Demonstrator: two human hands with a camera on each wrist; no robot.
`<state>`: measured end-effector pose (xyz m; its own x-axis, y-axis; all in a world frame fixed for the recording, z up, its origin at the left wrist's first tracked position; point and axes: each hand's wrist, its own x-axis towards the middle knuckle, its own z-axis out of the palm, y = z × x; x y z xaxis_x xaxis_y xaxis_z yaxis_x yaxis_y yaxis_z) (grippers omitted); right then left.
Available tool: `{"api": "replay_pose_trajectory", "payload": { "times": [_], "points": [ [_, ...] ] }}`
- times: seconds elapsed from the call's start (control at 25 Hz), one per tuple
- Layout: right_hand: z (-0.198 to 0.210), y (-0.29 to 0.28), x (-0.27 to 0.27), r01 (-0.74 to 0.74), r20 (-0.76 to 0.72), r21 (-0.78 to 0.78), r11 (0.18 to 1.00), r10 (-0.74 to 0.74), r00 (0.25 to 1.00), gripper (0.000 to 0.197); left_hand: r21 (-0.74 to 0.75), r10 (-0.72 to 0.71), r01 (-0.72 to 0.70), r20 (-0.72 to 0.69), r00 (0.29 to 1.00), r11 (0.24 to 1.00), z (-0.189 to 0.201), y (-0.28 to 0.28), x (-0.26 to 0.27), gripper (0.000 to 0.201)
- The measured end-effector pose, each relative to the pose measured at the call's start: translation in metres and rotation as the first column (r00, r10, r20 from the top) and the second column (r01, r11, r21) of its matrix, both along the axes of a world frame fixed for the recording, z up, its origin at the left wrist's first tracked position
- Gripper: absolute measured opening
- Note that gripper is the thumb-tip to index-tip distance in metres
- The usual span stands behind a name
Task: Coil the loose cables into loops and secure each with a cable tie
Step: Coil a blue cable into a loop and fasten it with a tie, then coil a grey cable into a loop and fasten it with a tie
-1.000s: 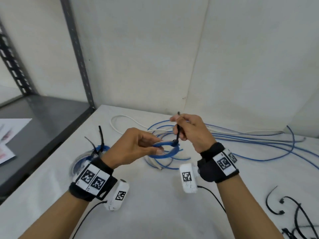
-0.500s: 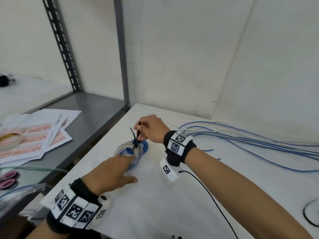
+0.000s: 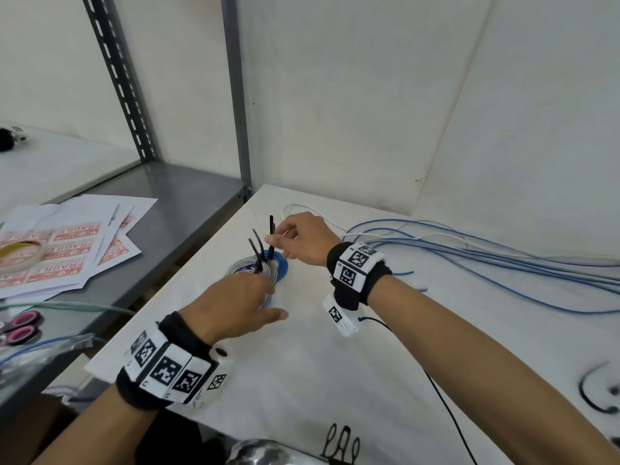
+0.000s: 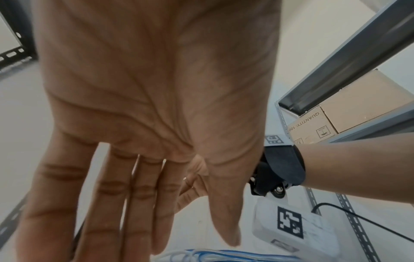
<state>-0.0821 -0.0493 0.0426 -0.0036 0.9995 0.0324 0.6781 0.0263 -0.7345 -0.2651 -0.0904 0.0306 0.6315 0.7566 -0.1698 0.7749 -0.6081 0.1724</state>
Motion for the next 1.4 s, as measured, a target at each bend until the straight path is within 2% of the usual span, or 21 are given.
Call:
{"api": "replay_pose_trajectory", "payload": {
  "times": [0.08, 0.2, 0.32, 0.4, 0.48, 0.56, 0.64, 0.76, 0.88, 0.96, 1.04, 1.08, 1.16, 1.28, 1.4],
  "points": [
    [-0.001, -0.007, 0.020, 0.036, 0.036, 0.008, 0.999, -0.036, 0.999, 0.028, -0.006, -0.031, 0.032, 0.073, 0.997, 0.999, 0.004, 0.001, 0.018, 0.052],
    [-0.007, -0.017, 0.059, 0.113, 0.179, 0.002, 0.994, -0.112, 0.978, 0.021, -0.013, -0.111, 0.115, 0.162, 0.981, 0.993, 0.001, 0.010, 0.060, 0.046],
    [-0.015, -0.031, 0.105, 0.229, 0.386, -0.049, 0.972, -0.193, 0.902, 0.013, -0.034, -0.128, 0.138, 0.193, 0.973, 0.990, -0.007, 0.025, 0.108, 0.036],
    [-0.021, -0.041, 0.133, 0.300, 0.493, -0.120, 0.947, -0.205, 0.846, 0.020, -0.051, -0.130, 0.144, 0.212, 0.969, 0.988, -0.016, 0.036, 0.134, 0.026],
    [-0.025, -0.050, 0.151, 0.319, 0.543, -0.249, 0.914, -0.141, 0.828, 0.035, -0.078, -0.098, 0.119, 0.227, 0.969, 0.990, -0.027, 0.046, 0.154, 0.021],
    [-0.033, -0.054, 0.160, 0.318, 0.524, -0.323, 0.891, -0.112, 0.844, 0.040, -0.112, -0.021, 0.044, 0.202, 0.979, 0.993, -0.035, 0.051, 0.170, 0.031],
    [-0.043, -0.054, 0.166, 0.308, 0.493, -0.300, 0.903, -0.129, 0.860, 0.029, -0.107, 0.083, -0.065, 0.178, 0.980, 0.992, -0.041, 0.055, 0.183, 0.042],
    [-0.051, -0.053, 0.169, 0.286, 0.481, -0.264, 0.921, -0.132, 0.867, 0.021, -0.070, 0.164, -0.153, 0.204, 0.965, 0.986, -0.039, 0.065, 0.191, 0.039],
    [-0.053, -0.055, 0.170, 0.279, 0.457, -0.251, 0.927, -0.141, 0.878, 0.018, -0.044, 0.134, -0.129, 0.143, 0.981, 0.991, -0.037, 0.072, 0.192, 0.031],
    [-0.053, -0.057, 0.171, 0.305, 0.407, -0.153, 0.940, -0.222, 0.886, 0.016, 0.007, 0.111, -0.115, 0.205, 0.972, 0.993, -0.038, 0.073, 0.189, 0.030],
    [-0.050, -0.059, 0.173, 0.389, 0.298, -0.022, 0.921, -0.365, 0.882, 0.021, -0.028, 0.123, -0.120, 0.336, 0.934, 0.992, -0.035, 0.070, 0.186, 0.030],
    [-0.049, -0.059, 0.174, 0.421, 0.251, 0.010, 0.907, -0.410, 0.877, 0.021, -0.047, 0.124, -0.114, 0.356, 0.926, 0.992, -0.035, 0.068, 0.185, 0.034],
    [-0.048, -0.062, 0.174, 0.431, 0.242, -0.023, 0.902, -0.414, 0.878, 0.020, -0.106, 0.140, -0.116, 0.265, 0.954, 0.988, -0.041, 0.067, 0.185, 0.045],
    [-0.053, -0.072, 0.172, 0.427, 0.326, -0.109, 0.898, -0.373, 0.868, 0.023, -0.179, 0.164, -0.133, 0.170, 0.972, 0.975, -0.050, 0.065, 0.187, 0.033],
    [-0.054, -0.080, 0.176, 0.516, 0.267, -0.033, 0.856, -0.490, 0.830, 0.042, -0.052, 0.132, -0.122, 0.296, 0.946, 0.991, -0.036, 0.063, 0.185, 0.021]
  ]
}}
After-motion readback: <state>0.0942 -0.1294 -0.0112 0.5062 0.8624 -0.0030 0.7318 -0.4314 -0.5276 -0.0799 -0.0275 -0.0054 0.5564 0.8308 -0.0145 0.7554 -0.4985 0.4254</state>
